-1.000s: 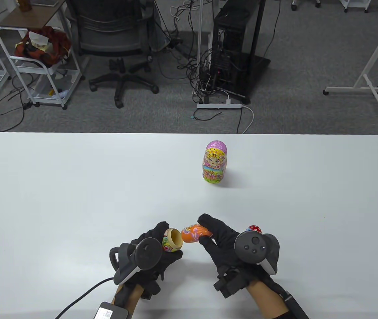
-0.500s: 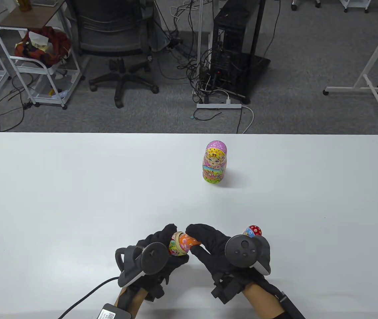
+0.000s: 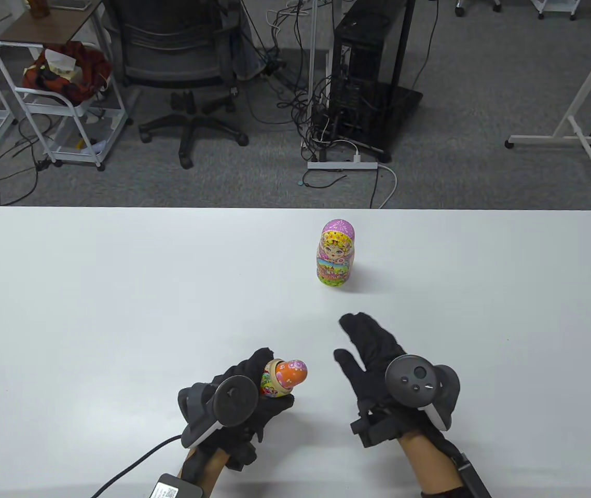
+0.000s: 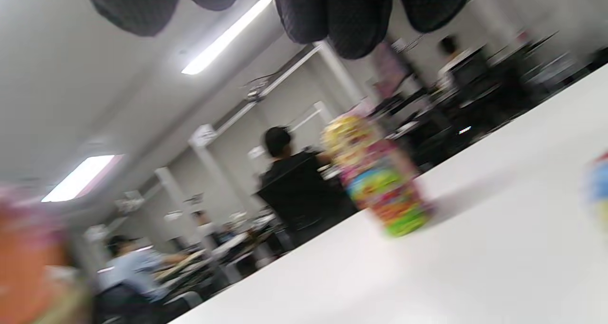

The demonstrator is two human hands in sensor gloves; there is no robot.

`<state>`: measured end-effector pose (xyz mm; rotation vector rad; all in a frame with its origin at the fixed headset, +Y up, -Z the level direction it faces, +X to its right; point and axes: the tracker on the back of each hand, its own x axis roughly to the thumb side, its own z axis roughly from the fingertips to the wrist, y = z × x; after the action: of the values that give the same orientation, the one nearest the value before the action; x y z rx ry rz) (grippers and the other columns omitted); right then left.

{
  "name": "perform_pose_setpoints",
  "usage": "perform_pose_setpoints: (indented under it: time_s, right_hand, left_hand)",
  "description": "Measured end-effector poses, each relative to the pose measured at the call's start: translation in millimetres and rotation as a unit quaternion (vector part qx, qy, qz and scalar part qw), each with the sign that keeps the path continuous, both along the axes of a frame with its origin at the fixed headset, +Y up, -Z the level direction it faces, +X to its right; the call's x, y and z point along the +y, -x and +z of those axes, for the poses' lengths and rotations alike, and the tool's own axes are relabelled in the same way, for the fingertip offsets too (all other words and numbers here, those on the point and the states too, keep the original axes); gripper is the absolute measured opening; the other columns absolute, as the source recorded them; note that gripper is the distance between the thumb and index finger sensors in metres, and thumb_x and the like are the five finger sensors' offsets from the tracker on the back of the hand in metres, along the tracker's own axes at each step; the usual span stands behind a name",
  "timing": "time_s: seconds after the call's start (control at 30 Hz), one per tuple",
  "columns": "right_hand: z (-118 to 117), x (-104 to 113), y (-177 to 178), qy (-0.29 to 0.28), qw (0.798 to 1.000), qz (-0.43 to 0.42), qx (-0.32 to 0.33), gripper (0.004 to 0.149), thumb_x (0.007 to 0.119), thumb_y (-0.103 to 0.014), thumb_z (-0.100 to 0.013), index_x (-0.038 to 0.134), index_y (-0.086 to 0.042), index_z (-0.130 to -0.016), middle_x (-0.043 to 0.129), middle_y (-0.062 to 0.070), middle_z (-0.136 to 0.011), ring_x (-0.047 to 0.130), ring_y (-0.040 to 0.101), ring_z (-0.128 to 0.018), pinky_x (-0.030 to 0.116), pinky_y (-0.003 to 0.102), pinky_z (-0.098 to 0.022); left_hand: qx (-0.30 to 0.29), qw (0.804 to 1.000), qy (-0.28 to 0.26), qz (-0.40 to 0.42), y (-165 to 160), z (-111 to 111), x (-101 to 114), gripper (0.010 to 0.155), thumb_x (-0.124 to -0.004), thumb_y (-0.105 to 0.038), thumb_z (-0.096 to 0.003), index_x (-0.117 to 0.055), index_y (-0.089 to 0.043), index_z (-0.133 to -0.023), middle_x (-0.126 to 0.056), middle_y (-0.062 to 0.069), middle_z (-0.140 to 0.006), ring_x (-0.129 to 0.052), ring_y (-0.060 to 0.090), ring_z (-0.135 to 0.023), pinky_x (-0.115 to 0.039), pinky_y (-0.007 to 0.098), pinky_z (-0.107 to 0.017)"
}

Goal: Nest individual Russian dolls into a nested set

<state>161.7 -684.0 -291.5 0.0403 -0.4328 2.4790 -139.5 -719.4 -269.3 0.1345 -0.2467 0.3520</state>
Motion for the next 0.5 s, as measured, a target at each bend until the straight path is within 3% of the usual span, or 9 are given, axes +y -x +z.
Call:
perform_pose_setpoints:
  time_s: [0.1, 0.2, 0.37, 0.5]
  right_hand:
    - [-11, -17, -25, 0.068, 0.993, 0.040, -0.083, 0.061, 0.069, -0.054, -0.049, 0.038, -0.048, -0.101, 0.038, 0.007, -0.114, 0.050, 0.036, -0.104, 0.049, 0.058, -0.074]
    - [-21, -36, -38, 0.148, 0.981, 0.064, -0.111, 0.065, 0.069, -0.057, -0.048, 0.032, -0.051, -0.101, 0.033, 0.011, -0.115, 0.047, 0.040, -0.104, 0.047, 0.061, -0.074]
    - [-29, -59, -41, 0.283, 0.948, 0.126, -0.072, 0.073, 0.069, -0.063, -0.048, 0.021, -0.051, -0.102, 0.045, 0.017, -0.114, 0.067, 0.041, -0.097, 0.059, 0.058, -0.069]
    - [-33, -70, -34, 0.326, 0.931, 0.158, -0.051, 0.067, 0.073, -0.056, -0.050, 0.034, -0.047, -0.103, 0.061, 0.014, -0.109, 0.078, 0.037, -0.090, 0.066, 0.056, -0.065]
  left_hand:
    - [0.003, 1.000, 0.002, -0.002, 1, 0, -1, 0.094, -0.083, -0.075, -0.0303, -0.054, -0.023, -0.103, -0.088, 0.001, -0.088, -0.100, 0.014, -0.066, -0.085, 0.043, -0.056]
    - [0.005, 1.000, 0.004, -0.003, 1, 0, 0, 0.094, -0.083, -0.075, -0.0303, -0.054, -0.023, -0.103, -0.088, 0.001, -0.088, -0.101, 0.014, -0.066, -0.085, 0.043, -0.056]
    - [0.008, 1.000, 0.005, -0.002, 2, 0, 0, 0.094, -0.083, -0.075, -0.0304, -0.054, -0.023, -0.103, -0.088, 0.001, -0.088, -0.101, 0.014, -0.066, -0.085, 0.043, -0.056]
    - [0.009, 1.000, 0.006, -0.002, 2, 0, 0, 0.094, -0.083, -0.075, -0.0304, -0.054, -0.023, -0.103, -0.089, 0.001, -0.088, -0.101, 0.014, -0.066, -0.085, 0.043, -0.056]
